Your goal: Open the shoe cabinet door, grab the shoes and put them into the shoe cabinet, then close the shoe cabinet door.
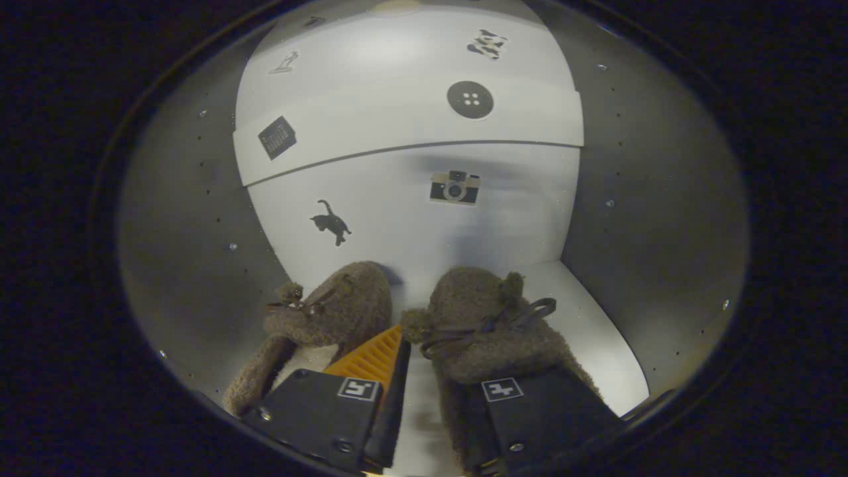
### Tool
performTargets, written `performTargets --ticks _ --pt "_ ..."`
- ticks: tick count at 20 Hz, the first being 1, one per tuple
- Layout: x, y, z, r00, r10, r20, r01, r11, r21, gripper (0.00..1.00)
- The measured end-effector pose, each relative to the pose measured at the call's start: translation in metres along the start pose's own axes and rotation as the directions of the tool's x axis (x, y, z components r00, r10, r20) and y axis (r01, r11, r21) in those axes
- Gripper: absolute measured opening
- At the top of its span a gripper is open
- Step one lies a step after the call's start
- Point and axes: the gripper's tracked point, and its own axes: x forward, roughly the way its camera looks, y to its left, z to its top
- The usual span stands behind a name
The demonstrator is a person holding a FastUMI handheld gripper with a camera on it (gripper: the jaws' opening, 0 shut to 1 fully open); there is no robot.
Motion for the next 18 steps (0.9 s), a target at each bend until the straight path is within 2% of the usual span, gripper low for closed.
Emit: performTargets --ticks 3,7,9,11,12,15,18 --pt "-0.014 -0.002 0.005 0.999 -0.006 0.039 0.007 1.0 -0.012 0.54" --pt "-0.046 0.008 0.001 0.995 0.042 0.094 -0.04 0.999 -0.026 0.72" --pt "-0.069 0.011 -0.003 0.99 0.047 0.132 -0.04 0.997 -0.059 0.75" --pt "-0.097 0.029 -0.002 0.974 0.126 0.188 -0.106 0.988 -0.112 0.8" --pt "-0.114 0.034 -0.003 0.968 0.14 0.207 -0.11 0.983 -0.15 0.8" --pt "-0.175 0.049 -0.008 0.947 0.19 0.26 -0.133 0.966 -0.223 1.0" --pt "-0.232 0.059 -0.021 0.926 0.242 0.29 -0.18 0.958 -0.222 1.0"
